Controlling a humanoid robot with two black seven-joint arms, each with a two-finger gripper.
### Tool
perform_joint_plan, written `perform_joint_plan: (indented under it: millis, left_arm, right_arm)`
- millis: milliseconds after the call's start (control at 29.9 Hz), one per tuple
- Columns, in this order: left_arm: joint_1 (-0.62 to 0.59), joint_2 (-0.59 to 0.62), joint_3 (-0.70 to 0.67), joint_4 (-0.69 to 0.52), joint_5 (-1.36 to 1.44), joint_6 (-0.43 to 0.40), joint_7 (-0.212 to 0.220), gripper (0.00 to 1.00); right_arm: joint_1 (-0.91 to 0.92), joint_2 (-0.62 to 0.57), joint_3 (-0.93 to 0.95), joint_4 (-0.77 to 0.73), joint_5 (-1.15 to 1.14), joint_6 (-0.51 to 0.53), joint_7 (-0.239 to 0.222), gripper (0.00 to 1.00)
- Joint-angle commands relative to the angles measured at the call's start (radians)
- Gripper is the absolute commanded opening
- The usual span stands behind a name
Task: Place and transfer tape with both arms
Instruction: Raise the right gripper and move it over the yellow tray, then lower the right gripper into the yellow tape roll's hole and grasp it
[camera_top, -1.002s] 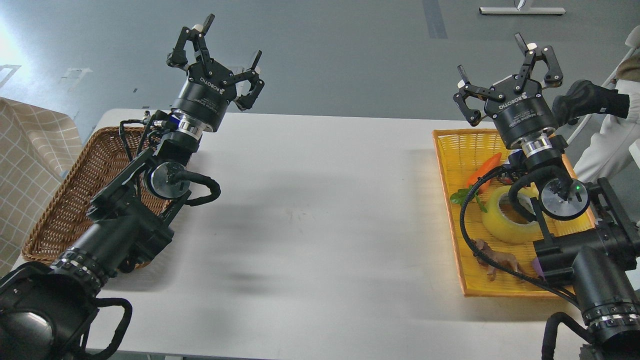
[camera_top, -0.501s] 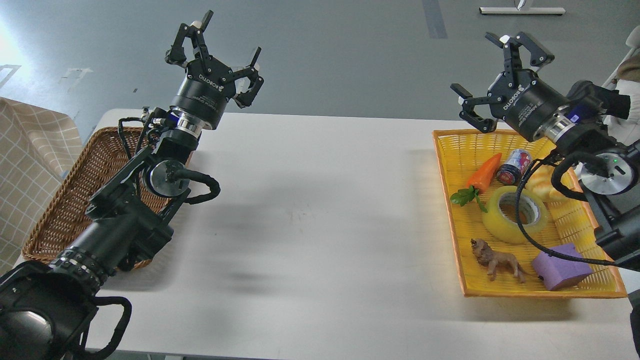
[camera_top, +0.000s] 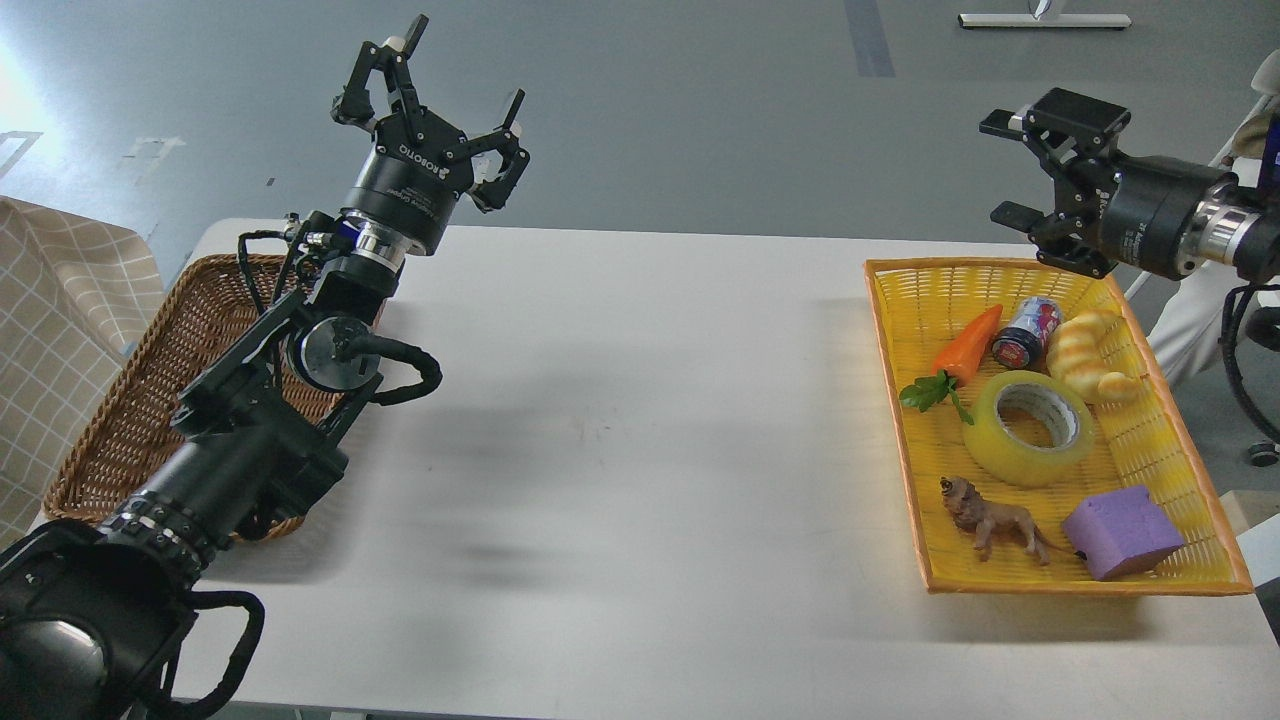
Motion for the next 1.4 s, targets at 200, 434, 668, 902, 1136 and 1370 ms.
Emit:
perform_joint_plan:
  millis: [200,434,668,902,1136,1370]
  left_arm:
    - [0.005,0.0,-0.008,0.001,0.0,0.0,0.0,0.98]
    - [0.005,-0.002,-0.007,0.001,0.0,0.0,0.0,0.98]
    - [0.008,0.007,-0.008,-0.001,0.001,0.0,0.002,0.98]
    - [0.009,0.01,-0.01,-0.001,0.001,0.0,0.0,0.98]
    - [0.009,0.013,-0.01,-0.001,0.001,0.0,0.0,0.98]
    - [0.009,0.013,-0.011,-0.001,0.0,0.0,0.0,0.98]
  right_arm:
    - [-0.054,-0.089,-0.037,0.037,-0.336,0.0,-0.022,1.0]
    - [-0.066,-0.112,-0.132,0.035,-0.373,0.0,-0.031,0.99]
    - [-0.106,-0.117,-0.166,0.032,-0.525,0.0,-0.04,0.96]
    - [-0.165,-0.105,-0.168,0.034,-0.623,0.0,-0.08,0.88]
    - [-0.205,-0.1,-0.168,0.032,-0.651,0.0,-0.082,0.74]
    - [-0.206,-0.059,-0.168,0.026,-0.651,0.0,-0.082,0.67]
